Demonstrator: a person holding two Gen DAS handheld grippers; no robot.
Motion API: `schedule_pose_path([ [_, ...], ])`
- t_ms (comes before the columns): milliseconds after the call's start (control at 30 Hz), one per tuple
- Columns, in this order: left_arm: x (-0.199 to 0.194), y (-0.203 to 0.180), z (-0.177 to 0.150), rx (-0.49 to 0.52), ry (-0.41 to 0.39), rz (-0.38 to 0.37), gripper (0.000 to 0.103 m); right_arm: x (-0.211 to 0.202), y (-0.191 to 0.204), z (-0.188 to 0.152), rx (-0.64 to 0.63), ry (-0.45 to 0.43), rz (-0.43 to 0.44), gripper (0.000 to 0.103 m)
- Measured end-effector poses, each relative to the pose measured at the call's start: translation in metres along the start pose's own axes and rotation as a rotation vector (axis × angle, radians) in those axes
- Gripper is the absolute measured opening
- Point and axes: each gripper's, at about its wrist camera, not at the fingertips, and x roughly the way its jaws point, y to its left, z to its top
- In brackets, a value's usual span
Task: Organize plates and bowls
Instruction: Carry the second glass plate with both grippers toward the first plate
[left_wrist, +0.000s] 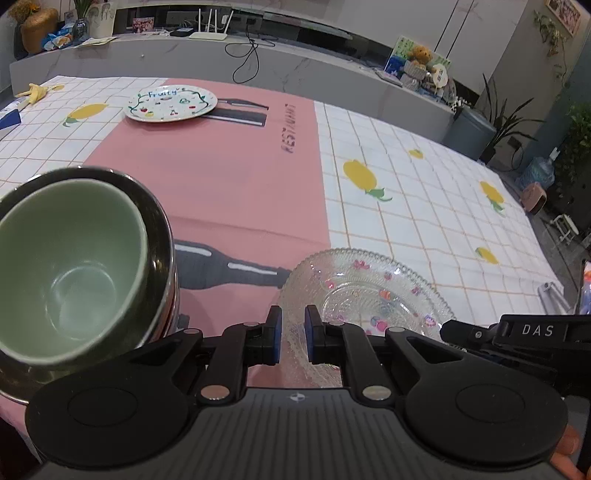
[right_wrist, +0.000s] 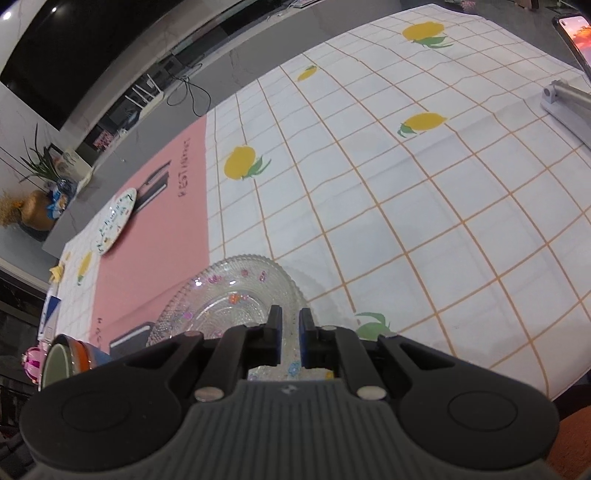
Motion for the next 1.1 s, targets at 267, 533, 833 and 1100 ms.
schedule_pose_path([
  [267, 0.003, 0.0, -0.004, 0.001, 0.026, 0.029, 0.014, 0.003, 0.005, -0.003, -0.051, 0.0, -0.027, 0.007],
  [533, 0.002, -0.003, -0.004, 0.018, 0.015, 0.036, 0.014, 0.005, 0.022, -0.01, -0.18, -0.033, -0.103, 0.01],
  [833, 0.0, -0.002, -0.002, 0.02, 0.017, 0.031, 0.013, 0.011, 0.021, -0.012, -0.192, -0.002, -0.124, 0.016],
  [1100, -0.001, -0.002, 0.003, 0.023, 0.035, 0.021, 0.016, 0.006, 0.018, -0.01, -0.15, -0.016, -0.082, 0.036],
])
